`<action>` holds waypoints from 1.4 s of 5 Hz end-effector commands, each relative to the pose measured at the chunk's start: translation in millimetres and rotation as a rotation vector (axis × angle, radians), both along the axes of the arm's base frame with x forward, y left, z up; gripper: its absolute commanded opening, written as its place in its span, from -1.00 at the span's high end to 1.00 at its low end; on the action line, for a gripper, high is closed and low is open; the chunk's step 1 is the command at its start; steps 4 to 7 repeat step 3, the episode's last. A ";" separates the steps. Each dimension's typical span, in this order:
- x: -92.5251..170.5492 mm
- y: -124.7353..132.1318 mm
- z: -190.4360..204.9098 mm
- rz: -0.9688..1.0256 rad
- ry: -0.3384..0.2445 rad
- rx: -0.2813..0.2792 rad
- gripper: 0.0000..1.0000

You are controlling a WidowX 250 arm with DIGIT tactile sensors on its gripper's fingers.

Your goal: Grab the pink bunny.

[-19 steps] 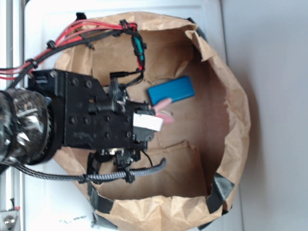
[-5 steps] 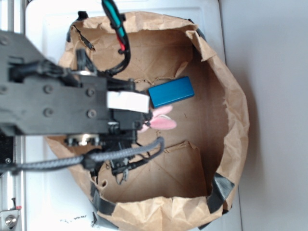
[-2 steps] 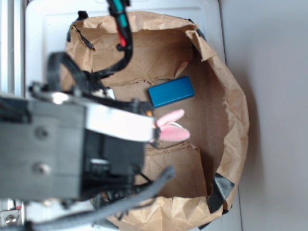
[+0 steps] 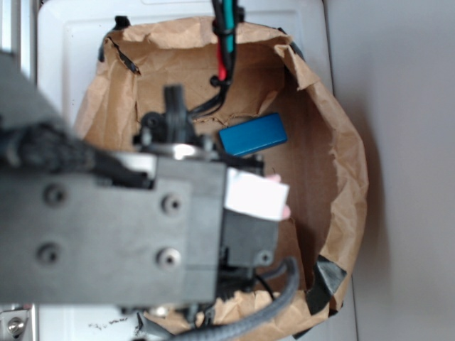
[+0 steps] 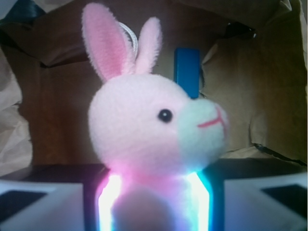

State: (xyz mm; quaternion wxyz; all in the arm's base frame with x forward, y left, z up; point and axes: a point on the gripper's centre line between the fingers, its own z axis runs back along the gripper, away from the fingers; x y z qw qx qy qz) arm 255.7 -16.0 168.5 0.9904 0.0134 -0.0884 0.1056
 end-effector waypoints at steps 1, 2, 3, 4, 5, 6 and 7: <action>-15.7 10.4 0.6 -0.011 -0.113 0.005 1.00; -15.1 14.2 2.5 -0.004 -0.119 -0.012 1.00; -10.2 15.0 1.9 0.004 -0.103 -0.015 1.00; -10.2 15.0 1.9 0.004 -0.103 -0.015 1.00; -10.2 15.0 1.9 0.004 -0.103 -0.015 1.00; -10.2 15.0 1.9 0.004 -0.103 -0.015 1.00; -10.2 15.0 1.9 0.004 -0.103 -0.015 1.00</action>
